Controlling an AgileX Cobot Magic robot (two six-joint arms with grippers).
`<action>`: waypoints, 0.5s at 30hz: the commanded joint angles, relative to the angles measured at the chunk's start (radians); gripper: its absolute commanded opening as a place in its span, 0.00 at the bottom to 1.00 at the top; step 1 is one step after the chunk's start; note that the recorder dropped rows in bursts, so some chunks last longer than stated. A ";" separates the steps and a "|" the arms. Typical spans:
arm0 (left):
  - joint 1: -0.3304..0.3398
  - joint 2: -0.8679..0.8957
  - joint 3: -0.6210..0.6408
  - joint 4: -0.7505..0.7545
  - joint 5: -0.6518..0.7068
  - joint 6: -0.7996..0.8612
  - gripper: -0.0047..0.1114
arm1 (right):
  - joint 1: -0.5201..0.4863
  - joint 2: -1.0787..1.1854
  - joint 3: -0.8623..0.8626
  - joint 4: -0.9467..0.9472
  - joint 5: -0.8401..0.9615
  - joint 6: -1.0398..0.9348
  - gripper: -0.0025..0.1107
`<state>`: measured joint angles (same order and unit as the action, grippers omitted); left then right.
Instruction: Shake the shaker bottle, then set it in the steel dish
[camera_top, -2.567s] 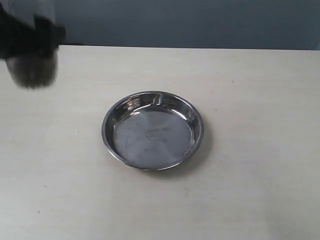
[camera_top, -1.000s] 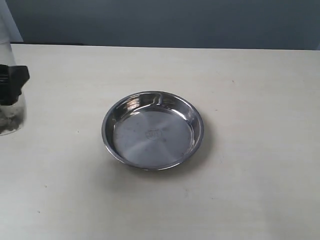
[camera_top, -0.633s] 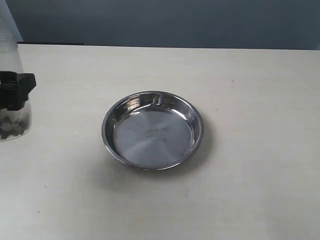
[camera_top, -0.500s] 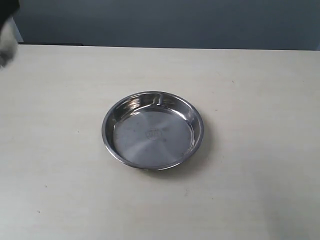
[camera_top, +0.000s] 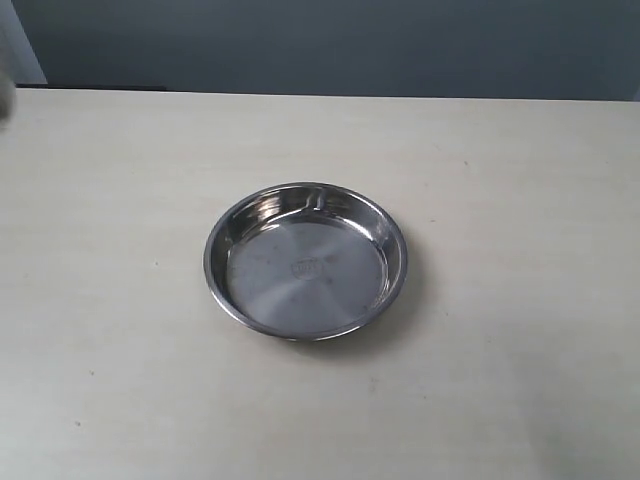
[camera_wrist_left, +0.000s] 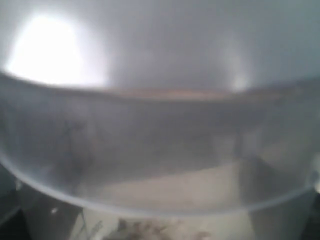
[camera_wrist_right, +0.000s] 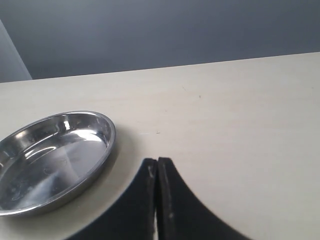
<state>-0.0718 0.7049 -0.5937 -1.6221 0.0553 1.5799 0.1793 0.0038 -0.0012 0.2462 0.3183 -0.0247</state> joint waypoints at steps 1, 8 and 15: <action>-0.001 0.101 0.188 -0.085 -0.131 -0.089 0.04 | 0.001 -0.004 0.001 -0.001 -0.010 -0.001 0.02; -0.001 -0.007 -0.014 0.092 0.010 -0.052 0.04 | 0.001 -0.004 0.001 -0.001 -0.010 -0.001 0.02; -0.001 0.074 0.166 -0.020 -0.028 -0.145 0.04 | 0.001 -0.004 0.001 -0.001 -0.010 -0.001 0.02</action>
<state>-0.0700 0.7884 -0.3953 -1.6605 -0.0577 1.4499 0.1793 0.0038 -0.0012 0.2462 0.3183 -0.0247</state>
